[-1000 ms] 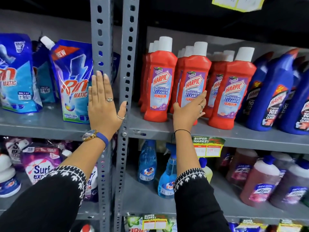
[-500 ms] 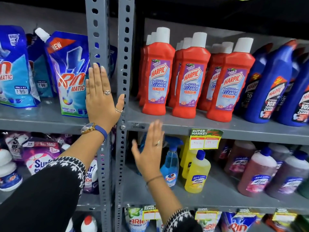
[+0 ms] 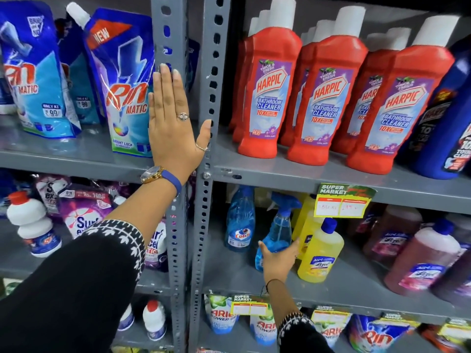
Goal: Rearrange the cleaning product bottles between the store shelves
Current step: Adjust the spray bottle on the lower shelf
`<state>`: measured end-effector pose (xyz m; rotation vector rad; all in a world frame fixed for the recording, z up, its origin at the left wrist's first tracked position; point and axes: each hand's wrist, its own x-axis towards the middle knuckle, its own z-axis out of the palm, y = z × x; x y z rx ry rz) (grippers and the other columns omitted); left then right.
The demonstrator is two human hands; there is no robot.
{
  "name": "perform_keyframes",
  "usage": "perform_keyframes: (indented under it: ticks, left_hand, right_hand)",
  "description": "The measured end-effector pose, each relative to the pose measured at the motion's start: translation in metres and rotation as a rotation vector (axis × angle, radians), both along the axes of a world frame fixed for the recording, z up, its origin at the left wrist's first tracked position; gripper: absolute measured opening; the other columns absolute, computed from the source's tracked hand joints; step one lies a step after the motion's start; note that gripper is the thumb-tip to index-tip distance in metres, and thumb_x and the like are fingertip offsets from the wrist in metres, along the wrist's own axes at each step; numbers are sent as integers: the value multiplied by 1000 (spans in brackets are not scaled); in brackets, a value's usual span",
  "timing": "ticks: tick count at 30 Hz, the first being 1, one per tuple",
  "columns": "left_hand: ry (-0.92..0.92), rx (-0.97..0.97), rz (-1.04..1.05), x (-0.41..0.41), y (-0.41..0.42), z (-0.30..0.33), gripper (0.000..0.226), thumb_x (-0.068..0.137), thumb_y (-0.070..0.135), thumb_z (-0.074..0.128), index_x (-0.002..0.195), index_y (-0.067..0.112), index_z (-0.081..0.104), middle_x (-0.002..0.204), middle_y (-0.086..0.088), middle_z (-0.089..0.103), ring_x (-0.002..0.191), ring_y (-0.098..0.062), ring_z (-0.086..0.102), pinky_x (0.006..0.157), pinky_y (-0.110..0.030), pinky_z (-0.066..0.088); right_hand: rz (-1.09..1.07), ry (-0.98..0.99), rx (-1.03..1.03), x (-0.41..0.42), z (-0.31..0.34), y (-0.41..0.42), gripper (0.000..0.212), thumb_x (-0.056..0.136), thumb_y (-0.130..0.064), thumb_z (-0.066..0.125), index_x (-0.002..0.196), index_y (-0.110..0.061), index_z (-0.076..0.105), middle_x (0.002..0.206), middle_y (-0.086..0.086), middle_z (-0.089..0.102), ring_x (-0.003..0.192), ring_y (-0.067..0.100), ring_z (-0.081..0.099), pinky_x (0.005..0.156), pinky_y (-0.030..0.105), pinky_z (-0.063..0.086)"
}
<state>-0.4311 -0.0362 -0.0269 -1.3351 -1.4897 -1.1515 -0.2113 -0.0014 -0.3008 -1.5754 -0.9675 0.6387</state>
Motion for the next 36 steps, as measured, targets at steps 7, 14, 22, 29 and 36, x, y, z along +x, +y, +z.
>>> perform_keyframes:
  ticks: [7, 14, 22, 29, 36]
  left_hand:
    - [6, 7, 16, 0, 1, 0, 78, 92, 42, 43, 146, -6, 15, 152, -26, 16, 142, -36, 12, 118, -40, 8]
    - [6, 4, 22, 1, -2, 1, 78, 92, 42, 42, 147, -6, 14, 152, -26, 15, 142, -36, 12, 118, -40, 7]
    - [14, 21, -7, -1, 1, -1, 76, 93, 42, 41, 146, -7, 16, 152, -27, 18, 141, -36, 13, 118, -40, 9]
    - [14, -1, 5, 0, 1, -1, 77, 93, 43, 42, 146, -7, 15, 152, -27, 17, 142, -36, 13, 118, -42, 11]
    - [6, -76, -3, 4, -5, 0, 77, 94, 40, 41, 147, -6, 9, 153, -27, 9, 143, -38, 7, 118, -45, 7]
  right_hand:
    - [-45, -9, -52, -4, -2, 3, 84, 60, -28, 86, 128, -9, 41, 123, 16, 57, 115, 35, 53, 94, 49, 47]
    - [103, -10, -42, -44, -3, -17, 82, 55, -33, 88, 123, -16, 44, 118, 8, 60, 111, 29, 56, 92, 47, 50]
    - [155, -78, -61, -67, 5, -19, 79, 59, -34, 87, 121, -12, 43, 120, 11, 54, 113, 30, 51, 89, 43, 46]
    - [184, -130, -74, -66, 4, -25, 85, 61, -38, 85, 126, -14, 37, 125, 10, 49, 116, 31, 48, 91, 45, 46]
    - [300, -391, -27, -21, 3, -39, 107, 68, -50, 76, 148, -12, 15, 156, 7, 19, 144, 24, 17, 114, 38, 27]
